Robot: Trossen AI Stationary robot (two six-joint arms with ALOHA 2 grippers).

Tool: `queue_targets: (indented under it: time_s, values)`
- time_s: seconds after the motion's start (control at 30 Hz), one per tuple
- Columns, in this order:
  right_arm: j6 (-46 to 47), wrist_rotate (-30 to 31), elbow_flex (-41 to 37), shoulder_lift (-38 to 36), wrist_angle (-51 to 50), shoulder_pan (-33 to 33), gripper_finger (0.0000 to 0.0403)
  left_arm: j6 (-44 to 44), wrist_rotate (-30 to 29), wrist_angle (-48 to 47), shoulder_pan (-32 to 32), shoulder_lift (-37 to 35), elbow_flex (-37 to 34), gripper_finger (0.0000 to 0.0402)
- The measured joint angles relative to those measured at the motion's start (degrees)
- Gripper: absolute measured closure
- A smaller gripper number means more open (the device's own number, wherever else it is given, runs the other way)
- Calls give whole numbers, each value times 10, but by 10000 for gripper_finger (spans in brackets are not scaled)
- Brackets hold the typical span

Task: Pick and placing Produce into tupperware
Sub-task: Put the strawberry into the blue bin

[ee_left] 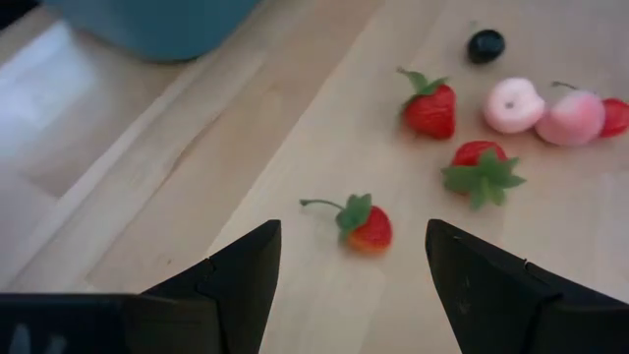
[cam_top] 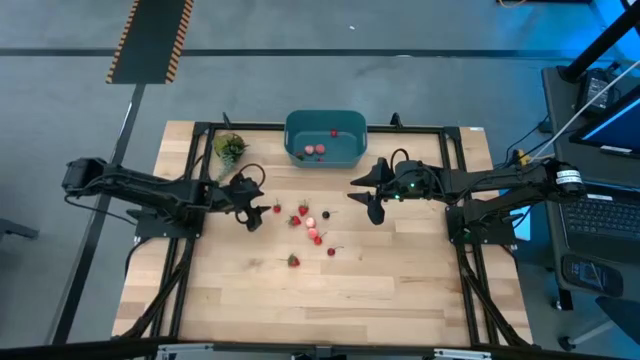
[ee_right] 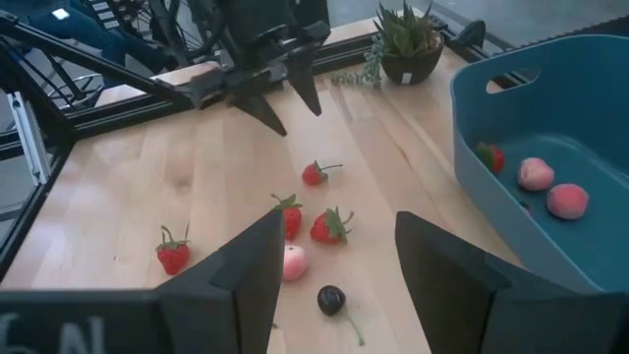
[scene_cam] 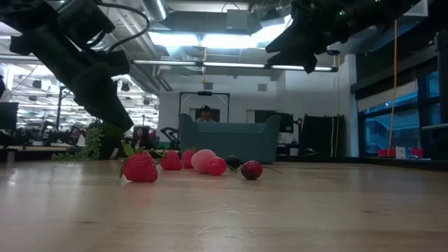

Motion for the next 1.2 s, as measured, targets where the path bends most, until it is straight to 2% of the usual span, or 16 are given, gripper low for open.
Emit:
queue_targets:
  time_s: [0.43, 0.73, 1.2]
  values:
    - [-2, 0, 0, 0, -1, 0, 205, -22, -1, 31, 3, 1, 0, 157]
    - [-2, 0, 0, 0, -1, 0, 205, -23, -1, 59, -9, 29, 0, 157]
    - [-2, 0, 0, 0, -1, 0, 205, -45, -7, 65, -11, 131, 0, 157]
